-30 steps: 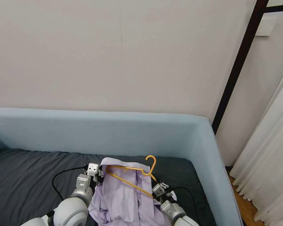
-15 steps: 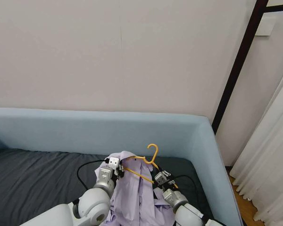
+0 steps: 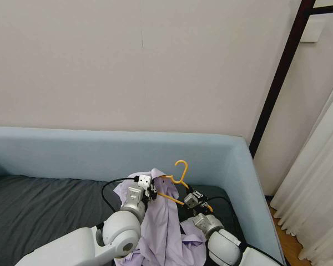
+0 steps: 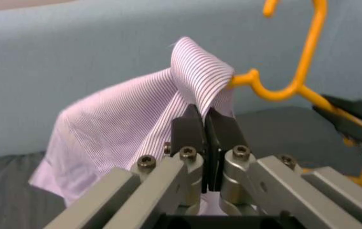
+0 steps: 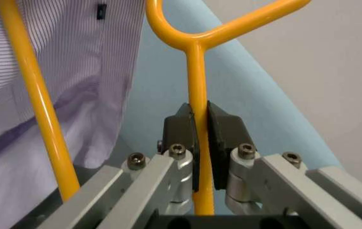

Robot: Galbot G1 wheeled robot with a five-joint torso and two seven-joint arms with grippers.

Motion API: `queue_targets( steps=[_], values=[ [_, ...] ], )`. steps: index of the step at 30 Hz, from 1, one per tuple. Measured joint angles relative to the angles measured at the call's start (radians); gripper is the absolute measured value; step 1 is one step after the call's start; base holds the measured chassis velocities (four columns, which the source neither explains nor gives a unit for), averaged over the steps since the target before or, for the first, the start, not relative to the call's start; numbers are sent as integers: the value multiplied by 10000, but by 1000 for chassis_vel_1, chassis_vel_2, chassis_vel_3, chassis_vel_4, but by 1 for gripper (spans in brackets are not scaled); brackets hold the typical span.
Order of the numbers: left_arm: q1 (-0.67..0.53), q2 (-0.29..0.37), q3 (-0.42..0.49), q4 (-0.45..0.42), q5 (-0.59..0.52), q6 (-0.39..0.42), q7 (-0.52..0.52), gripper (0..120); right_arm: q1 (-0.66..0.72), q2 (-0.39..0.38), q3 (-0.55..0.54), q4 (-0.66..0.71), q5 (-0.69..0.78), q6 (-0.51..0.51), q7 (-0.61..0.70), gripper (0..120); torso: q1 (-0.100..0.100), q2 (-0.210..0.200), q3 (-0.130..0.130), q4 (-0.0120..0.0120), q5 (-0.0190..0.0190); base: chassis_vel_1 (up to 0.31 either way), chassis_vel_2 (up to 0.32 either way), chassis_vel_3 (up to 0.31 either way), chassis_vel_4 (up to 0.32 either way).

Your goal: Pick up the clothes from the sofa and hang them on the clothes hanger.

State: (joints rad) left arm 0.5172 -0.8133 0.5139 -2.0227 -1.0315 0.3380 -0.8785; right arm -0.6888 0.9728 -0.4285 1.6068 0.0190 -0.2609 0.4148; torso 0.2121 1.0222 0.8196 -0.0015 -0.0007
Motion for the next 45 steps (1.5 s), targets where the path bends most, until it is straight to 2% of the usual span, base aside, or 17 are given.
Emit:
queue_targets(
  steps=[9, 23, 26, 30, 36, 38, 41, 42, 45],
  values=[
    [492, -367, 1, -131, 688, 44, -9, 0, 560, 66, -384, -235, -76, -203, 42, 4, -2, 0, 0, 0, -2, 0, 0, 0, 0],
    [-240, -1115, 196, 572, 829, 19, 48, 0, 368, 116, -467, 134, -896, -108, -163, 4, -1, 0, 0, -1, 0, 0, 0, 0, 0],
    [-146, -1025, 218, 375, 758, 19, 10, 0, 333, 95, -311, 182, -604, -145, -107, 4, -1, 0, 0, -3, 1, 0, 0, 0, 0],
    [588, -593, 285, 62, 1058, 18, 0, 0, 377, -76, -19, 306, -389, -82, -71, 4, -2, 0, 0, 8, -2, 0, 0, 0, 0],
    [770, -661, 259, 100, 1254, -6, -35, 0, 414, -239, -4, 576, -733, 36, -64, 4, -2, 1, -1, 2, -2, 0, 0, 0, 0],
    [611, -807, 232, 99, 1116, 252, -249, 0, 360, -235, 5, 684, -1035, 121, -63, 4, -2, 0, 0, -2, -2, 0, 0, 0, 0],
    [589, -688, 193, -163, 841, 1029, -407, 9, 236, -126, 266, 630, -1686, 532, -61, 4, -2, 1, -1, -2, -2, 0, 0, 0, 0],
    [589, -688, 193, -163, 841, 1029, -407, 9, 236, -126, 266, 630, -1686, 532, -61, 4, -2, 1, -1, -2, -2, 0, 0, 0, 0],
    [855, -257, 90, -581, 871, 1492, -396, 22, 141, -48, 577, 360, -2331, 1087, -60, 4, -2, 0, 0, 2, -3, 0, 0, 0, 0]
  ],
)
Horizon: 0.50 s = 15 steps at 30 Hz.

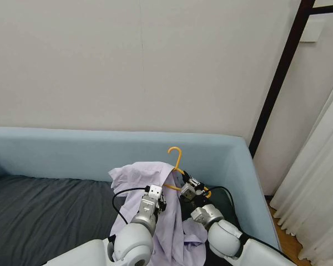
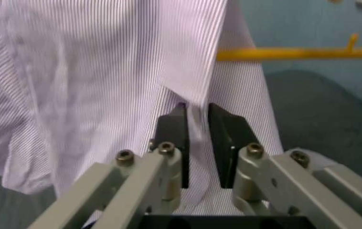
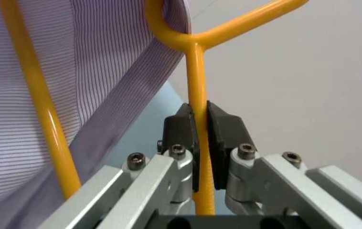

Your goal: Pick up the clothes from the sofa and hang them on the clothes hanger.

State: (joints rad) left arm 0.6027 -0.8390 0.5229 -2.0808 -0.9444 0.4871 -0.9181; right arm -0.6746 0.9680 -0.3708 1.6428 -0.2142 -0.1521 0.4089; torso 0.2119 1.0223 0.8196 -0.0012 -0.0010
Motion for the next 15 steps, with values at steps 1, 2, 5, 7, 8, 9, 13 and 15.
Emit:
queue_targets(
  steps=[1, 2, 5, 7, 8, 9, 13, 15],
  values=[
    [141, 179, -93, -172, 23, 133, 38, 27, -28, 41, 133, -124, -250, 239, -1, 4, 0, 1, -1, -1, 1, 0, 0, 0, 0],
    [141, 179, -93, -172, 23, 133, 38, 27, -28, 41, 133, -124, -250, 239, -1, 4, 0, 1, -1, -1, 1, 0, 0, 0, 0],
    [919, 1021, -476, -655, 805, -336, 590, 41, -123, 124, 432, -401, -742, 731, -6, 4, 0, 0, 0, -2, -1, 0, 0, 0, 0],
    [1254, 1386, -720, -782, 1260, -760, 982, 45, -159, 135, 526, -447, -840, 840, -6, 4, 0, 0, 0, -2, -2, 0, 0, 0, 0],
    [1578, 1715, -999, -914, 1596, -1177, 1432, 49, -188, 137, 583, -473, -921, 915, -7, 4, 0, 0, 0, -1, -2, 0, 0, 0, 0],
    [2144, 2244, -1629, -1142, 1919, -1890, 2329, 54, -232, 143, 674, -519, -1114, 1053, -6, 4, 0, 0, 0, 1, -3, 0, 0, 0, 0],
    [3440, 3442, -3889, -1455, 2298, -3516, 4603, 67, -327, 147, 863, -608, -1518, 1356, -6, 4, -2, 1, -2, 6, 3, 0, 0, 0, 0],
    [3701, 4224, -4915, -957, 2433, -4938, 6247, 79, -413, 132, 935, -599, -1551, 1422, -7, 4, -1, 2, -2, 2, -1, 0, 0, 0, 0]
  ],
)
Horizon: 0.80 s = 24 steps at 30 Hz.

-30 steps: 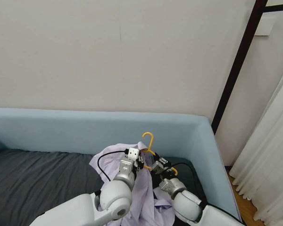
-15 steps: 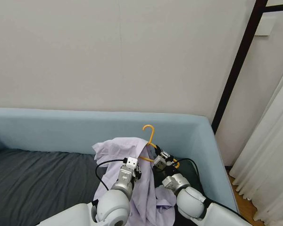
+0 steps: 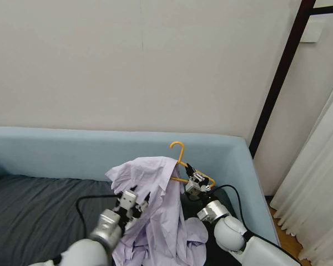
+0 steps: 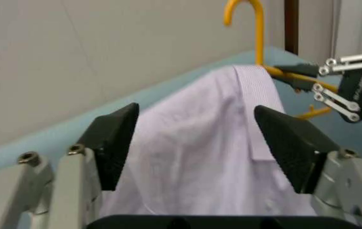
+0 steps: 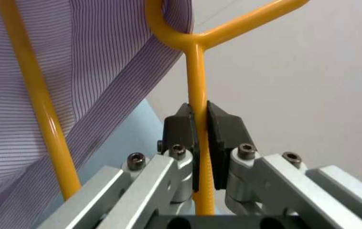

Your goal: Pick up the clothes from the sofa and hang them on the clothes hanger.

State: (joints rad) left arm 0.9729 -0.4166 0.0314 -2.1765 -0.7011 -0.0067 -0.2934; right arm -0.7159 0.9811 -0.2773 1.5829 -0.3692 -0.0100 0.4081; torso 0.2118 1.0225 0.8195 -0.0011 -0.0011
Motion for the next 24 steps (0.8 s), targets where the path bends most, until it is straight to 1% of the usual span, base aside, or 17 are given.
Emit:
queue_targets(
  steps=[1, 2, 3, 4, 6, 7, 9, 12, 14, 15, 16, 17, 19, 20, 21, 22, 24],
  values=[
    [0, 0, 0, 0, 0, 0, 0, 79, 0, 0, 0, 0, 0, 0, 0, 4, 0, 0, 0, 0, 0, 0, 0, 0, 0],
    [-170, 315, -222, 376, -62, -505, 852, 84, -45, -19, 7, 52, 74, -2, -2, 4, 1, -1, 0, -3, 1, 0, 0, 0, 0],
    [-367, 516, -394, 664, -213, -807, 1496, 87, -66, -22, 5, 94, 133, -10, -3, 4, 1, 0, 1, -7, 0, 0, 0, 0, 0],
    [-495, 714, -618, 885, -417, -1039, 2032, 92, -56, -13, -17, 116, 150, -9, -2, 4, 2, 0, 1, -9, -5, 0, 0, 0, 0],
    [-694, 1196, -994, 1236, -1001, -1323, 2780, 98, 170, 98, -265, 62, 118, 75, -12, 4, 1, 0, 1, -9, 4, 0, 0, 0, 0],
    [-694, 1196, -994, 1236, -1001, -1323, 2780, 98, 170, 98, -265, 62, 118, 75, -12, 4, 1, 0, 1, -9, 4, 0, 0, 0, 0],
    [-930, 1582, -1121, 1646, -1428, -1489, 3397, 100, 496, 246, -556, -132, -17, 312, -15, 4, 1, 0, 1, -1, 0, 0, 0, 0, 0],
    [-1017, 1739, -1137, 1816, -1567, -1491, 3679, 100, 610, 311, -663, -225, -57, 430, -15, 4, 1, -1, 1, 1, -3, 0, 0, 0, 0],
    [-1325, 2096, -1113, 2333, -1972, -1473, 4987, 99, 793, 431, -852, -399, -115, 641, -22, 4, 2, -1, 2, 7, 6, 0, 0, 0, 0],
    [-1676, 2138, -934, 2733, -2205, -1461, 6189, 99, 802, 425, -863, -425, -168, 722, -30, 4, 1, 0, 1, 2, 1, 0, 0, 0, 0],
    [-1676, 2138, -934, 2733, -2205, -1461, 6189, 99, 802, 425, -863, -425, -168, 722, -30, 4, 1, 0, 1, 2, 1, 0, 0, 0, 0],
    [-2119, 2086, -609, 3256, -2366, -1457, 7295, 100, 761, 386, -837, -424, -217, 767, -32, 4, 1, -1, 1, -3, 1, 0, 0, 0, 0],
    [-3048, 1825, 136, 4130, -2483, -1509, 9028, 100, 674, 312, -743, -368, -337, 831, -35, 4, 1, -1, 2, -5, 0, 0, 0, 0, 0],
    [-3391, 1714, 422, 4394, -2484, -1510, 9488, 100, 657, 293, -715, -349, -384, 858, -35, 4, 1, -1, 2, -4, -2, 0, 0, 0, 0],
    [-3391, 1714, 422, 4394, -2484, -1510, 9488, 100, 657, 293, -715, -349, -384, 858, -35, 4, 1, -1, 2, -4, -2, 0, 0, 0, 0],
    [-3890, 1524, 843, 4748, -2476, -1504, 9925, 100, 639, 279, -674, -327, -452, 892, -36, 4, 1, -1, 2, -3, 0, 0, 0, 0, 0],
    [-4619, 1226, 1583, 5112, -2443, -1470, 10189, 100, 617, 272, -607, -311, -558, 940, -38, 4, 1, -1, 2, 0, 2, 0, 0, 0, 0]
  ],
)
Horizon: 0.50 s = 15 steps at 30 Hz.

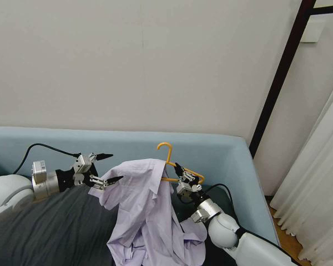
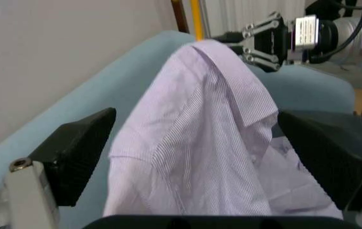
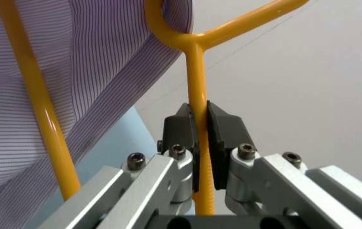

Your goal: Pick up the clothes from the sofa and hang them on the clothes hanger.

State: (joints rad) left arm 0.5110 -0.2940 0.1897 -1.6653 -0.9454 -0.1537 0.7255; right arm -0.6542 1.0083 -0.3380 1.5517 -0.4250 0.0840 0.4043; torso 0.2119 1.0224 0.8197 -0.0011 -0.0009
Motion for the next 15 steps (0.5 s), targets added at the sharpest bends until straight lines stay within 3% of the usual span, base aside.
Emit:
queue_targets(
  steps=[2, 3, 8, 9, 15],
  values=[
    [-1495, -429, 1482, 494, -78, 25, 268, 100, -31, -46, 71, 14, -162, 64, -5, 4, 0, -2, 1, -1, -7, 0, 0, 0, 0],
    [-1495, -429, 1482, 494, -78, 25, 268, 100, -31, -46, 71, 14, -162, 64, -5, 4, 0, -2, 1, -1, -7, 0, 0, 0, 0],
    [-4397, -1307, 3692, 1595, -89, 88, 1115, 100, -177, -187, 238, 40, -418, 221, -43, 4, 1, -1, 1, -7, 6, 0, 0, 0, 0],
    [-4397, -1307, 3692, 1595, -89, 88, 1115, 100, -177, -187, 238, 40, -418, 221, -43, 4, 1, -1, 1, -7, 6, 0, 0, 0, 0],
    [-6154, -2053, 5641, 2440, -500, 417, 1922, 100, -194, -206, 404, -42, -839, 508, -53, 4, 1, -2, 1, 0, 2, 0, 0, 0, 0]
  ],
)
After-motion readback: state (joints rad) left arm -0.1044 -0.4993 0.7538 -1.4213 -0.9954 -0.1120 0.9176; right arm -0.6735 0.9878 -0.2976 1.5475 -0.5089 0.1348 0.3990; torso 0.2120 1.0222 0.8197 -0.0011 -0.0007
